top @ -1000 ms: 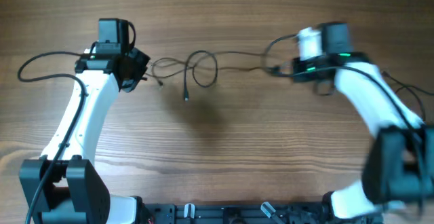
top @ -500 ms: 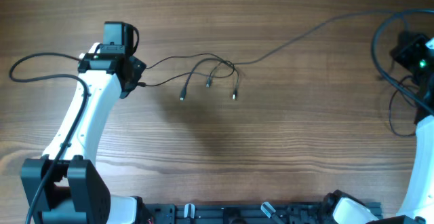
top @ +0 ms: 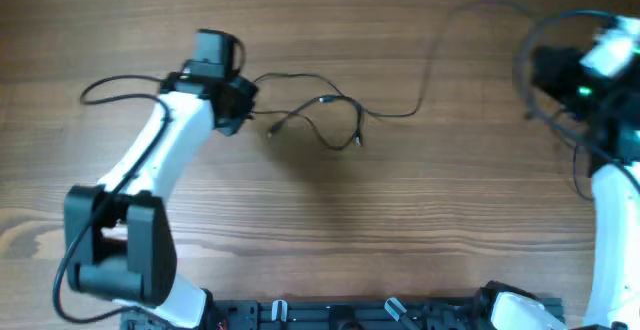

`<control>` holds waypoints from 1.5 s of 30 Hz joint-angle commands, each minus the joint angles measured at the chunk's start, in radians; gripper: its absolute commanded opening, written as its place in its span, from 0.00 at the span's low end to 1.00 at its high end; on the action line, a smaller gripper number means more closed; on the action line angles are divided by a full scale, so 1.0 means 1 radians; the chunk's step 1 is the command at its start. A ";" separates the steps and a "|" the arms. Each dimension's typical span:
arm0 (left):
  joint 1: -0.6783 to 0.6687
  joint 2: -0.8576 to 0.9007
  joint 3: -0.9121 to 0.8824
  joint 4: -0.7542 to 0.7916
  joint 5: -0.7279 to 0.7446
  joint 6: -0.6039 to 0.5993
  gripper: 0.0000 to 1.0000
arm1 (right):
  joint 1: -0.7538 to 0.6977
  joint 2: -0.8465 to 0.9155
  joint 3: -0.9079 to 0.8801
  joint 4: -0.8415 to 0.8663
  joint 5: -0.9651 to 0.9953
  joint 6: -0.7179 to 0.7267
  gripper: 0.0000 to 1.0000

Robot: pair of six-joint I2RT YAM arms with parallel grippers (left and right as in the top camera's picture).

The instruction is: Untangle cables

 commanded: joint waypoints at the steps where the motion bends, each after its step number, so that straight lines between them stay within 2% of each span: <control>1: -0.086 0.076 -0.003 0.008 -0.031 0.129 0.04 | 0.206 0.051 0.002 0.031 0.046 -0.290 0.04; 3: -0.101 0.108 -0.003 0.008 -0.039 0.132 0.04 | 0.295 0.118 0.002 0.031 0.167 -0.289 0.04; 5: -0.102 0.127 -0.003 0.007 -0.040 0.132 0.04 | 0.363 0.224 0.002 0.040 0.180 -0.284 0.04; 7: -0.100 0.130 -0.003 0.006 -0.043 0.132 0.04 | 0.408 0.342 0.002 0.070 0.169 -0.218 0.04; 11: -0.100 0.130 -0.003 0.007 -0.043 0.132 0.04 | 0.448 0.498 0.002 0.114 -0.055 -0.205 0.05; 15: -0.100 0.131 -0.003 0.008 -0.066 0.132 0.05 | 0.483 0.522 0.002 0.064 -0.195 -0.208 0.05; 18: -0.100 0.131 -0.003 0.008 -0.069 0.132 0.05 | 0.520 0.522 0.001 0.029 -0.193 -0.195 0.06; 20: -0.100 0.131 -0.003 0.008 -0.069 0.132 0.05 | 0.552 0.523 0.001 0.034 -0.153 -0.148 0.09; 22: -0.100 0.131 -0.003 0.007 -0.069 0.132 0.05 | 0.592 0.523 0.001 0.041 -0.043 -0.148 0.18; 26: -0.100 0.131 -0.003 0.007 -0.069 0.132 0.05 | 0.698 0.579 0.001 0.103 0.233 -0.148 0.19; 28: -0.100 0.131 -0.003 0.002 -0.069 0.132 0.05 | 0.719 0.617 0.002 0.143 0.319 -0.148 0.25; 30: -0.100 0.131 -0.003 -0.012 -0.069 0.132 0.05 | 0.719 0.664 0.002 0.200 0.322 -0.155 0.31; 33: -0.100 0.131 -0.003 -0.016 -0.069 0.132 0.05 | 0.719 0.671 0.002 0.233 0.387 -0.163 0.34; 34: -0.100 0.131 -0.003 -0.016 -0.069 0.132 0.06 | 0.719 0.673 0.002 0.254 0.389 -0.214 0.36; 42: -0.100 0.131 -0.003 -0.016 -0.069 0.132 0.06 | 0.757 0.757 0.002 0.242 0.343 -0.462 0.72; 45: -0.100 0.131 -0.003 -0.016 -0.069 0.132 0.07 | 0.792 0.774 0.002 0.255 0.416 -0.472 0.69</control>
